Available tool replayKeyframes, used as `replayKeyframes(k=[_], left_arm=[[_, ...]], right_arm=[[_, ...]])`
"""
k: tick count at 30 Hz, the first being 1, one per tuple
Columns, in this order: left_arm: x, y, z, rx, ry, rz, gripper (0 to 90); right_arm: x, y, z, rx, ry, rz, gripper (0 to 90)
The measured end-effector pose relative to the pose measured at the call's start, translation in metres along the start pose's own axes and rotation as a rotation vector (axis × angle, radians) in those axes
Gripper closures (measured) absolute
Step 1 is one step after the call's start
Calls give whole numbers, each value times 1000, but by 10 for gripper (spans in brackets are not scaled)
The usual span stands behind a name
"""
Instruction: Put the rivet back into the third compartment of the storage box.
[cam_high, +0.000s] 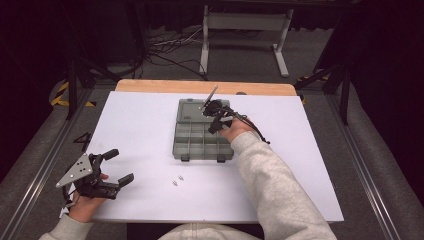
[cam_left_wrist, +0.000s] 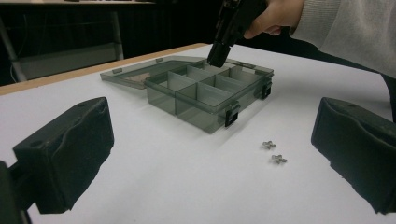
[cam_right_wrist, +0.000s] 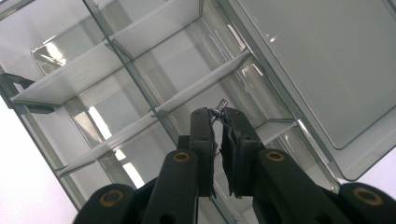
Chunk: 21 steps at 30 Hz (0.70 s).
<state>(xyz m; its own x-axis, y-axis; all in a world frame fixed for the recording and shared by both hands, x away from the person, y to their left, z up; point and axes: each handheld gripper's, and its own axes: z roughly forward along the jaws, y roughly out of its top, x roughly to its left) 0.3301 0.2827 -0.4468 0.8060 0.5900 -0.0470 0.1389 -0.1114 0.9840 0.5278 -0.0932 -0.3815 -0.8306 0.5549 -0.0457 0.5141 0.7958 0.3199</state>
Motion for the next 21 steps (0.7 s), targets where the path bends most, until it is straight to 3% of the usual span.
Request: replayKeyframes(k=[17,21], left_arm=[[0,0,0,3,-3,-5,0],[0,0,0,0,-2,-6,0]], right_arm=[[0,-4,13,15,13,6,822],[0,-4,10,-3,-1,19,715]])
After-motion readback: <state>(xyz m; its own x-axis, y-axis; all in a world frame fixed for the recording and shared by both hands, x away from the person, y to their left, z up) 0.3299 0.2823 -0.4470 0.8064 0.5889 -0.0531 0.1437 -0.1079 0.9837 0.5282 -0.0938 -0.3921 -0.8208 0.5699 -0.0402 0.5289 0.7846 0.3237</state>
